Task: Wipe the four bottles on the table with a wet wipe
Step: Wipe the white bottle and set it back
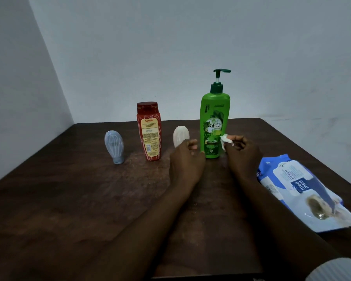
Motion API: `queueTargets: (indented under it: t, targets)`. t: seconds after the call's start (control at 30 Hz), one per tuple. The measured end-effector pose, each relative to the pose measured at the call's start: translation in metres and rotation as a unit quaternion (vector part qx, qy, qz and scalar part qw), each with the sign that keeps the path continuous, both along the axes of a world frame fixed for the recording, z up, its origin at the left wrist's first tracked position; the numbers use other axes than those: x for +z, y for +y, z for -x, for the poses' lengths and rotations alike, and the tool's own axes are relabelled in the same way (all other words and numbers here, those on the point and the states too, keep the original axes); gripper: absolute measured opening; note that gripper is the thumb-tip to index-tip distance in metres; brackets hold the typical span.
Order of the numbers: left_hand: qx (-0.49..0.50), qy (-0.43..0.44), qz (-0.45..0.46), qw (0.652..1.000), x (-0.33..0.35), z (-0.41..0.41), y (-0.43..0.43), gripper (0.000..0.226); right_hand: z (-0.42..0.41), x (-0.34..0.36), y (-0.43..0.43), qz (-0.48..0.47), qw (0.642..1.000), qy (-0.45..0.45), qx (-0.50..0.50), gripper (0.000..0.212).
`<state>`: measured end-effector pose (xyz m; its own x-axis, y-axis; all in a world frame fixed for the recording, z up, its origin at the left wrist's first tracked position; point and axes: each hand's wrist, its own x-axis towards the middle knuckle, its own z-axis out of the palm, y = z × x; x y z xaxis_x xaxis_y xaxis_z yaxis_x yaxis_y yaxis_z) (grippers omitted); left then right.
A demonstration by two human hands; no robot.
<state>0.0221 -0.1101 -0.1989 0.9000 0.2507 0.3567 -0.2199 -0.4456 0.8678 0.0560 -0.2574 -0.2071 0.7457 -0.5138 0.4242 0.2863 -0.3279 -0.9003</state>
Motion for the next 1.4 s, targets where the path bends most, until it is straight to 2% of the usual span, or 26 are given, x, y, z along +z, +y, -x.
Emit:
queueTargets:
  t: [0.1, 0.23, 0.4, 0.57, 0.67, 0.93, 1.1, 1.23, 1.4]
  targets:
    - [0.033, 0.01, -0.025, 0.999, -0.006, 0.003, 0.02, 0.043, 0.003, 0.003, 0.002, -0.004, 1.0, -0.02, -0.001, 0.011]
    - [0.042, 0.07, -0.06, 0.995, -0.013, -0.008, 0.031, 0.051, 0.008, 0.006, 0.006, -0.018, 0.999, -0.023, 0.014, 0.011]
    - [0.055, 0.09, -0.097, 0.99, -0.014, -0.022, 0.029, 0.072, 0.013, 0.006, 0.007, -0.008, 0.999, -0.027, 0.028, 0.014]
    - [0.07, 0.097, -0.103, 0.987, -0.012, -0.031, 0.024, 0.067, 0.011, 0.004, 0.008, 0.008, 0.998, -0.045, 0.041, 0.014]
    - [0.065, 0.091, -0.111, 0.987, -0.014, -0.034, 0.026, 0.056, 0.014, 0.004, 0.011, 0.048, 0.995, -0.079, 0.046, 0.017]
    - [0.02, 0.08, -0.07, 0.994, -0.019, -0.024, 0.035, 0.048, 0.022, 0.004, 0.016, 0.123, 0.986, -0.082, 0.083, 0.015]
    - [-0.027, 0.071, -0.043, 0.996, -0.015, 0.006, 0.048, 0.043, 0.031, 0.01, 0.023, 0.164, 0.978, -0.079, 0.105, 0.026]
    - [-0.056, 0.065, 0.012, 0.996, -0.009, 0.032, 0.06, 0.04, 0.04, 0.015, 0.03, 0.182, 0.961, -0.148, 0.147, 0.019]
    - [-0.077, 0.084, 0.116, 0.987, -0.006, 0.058, 0.073, 0.039, 0.051, 0.023, 0.04, 0.234, 0.935, -0.225, 0.143, 0.026]
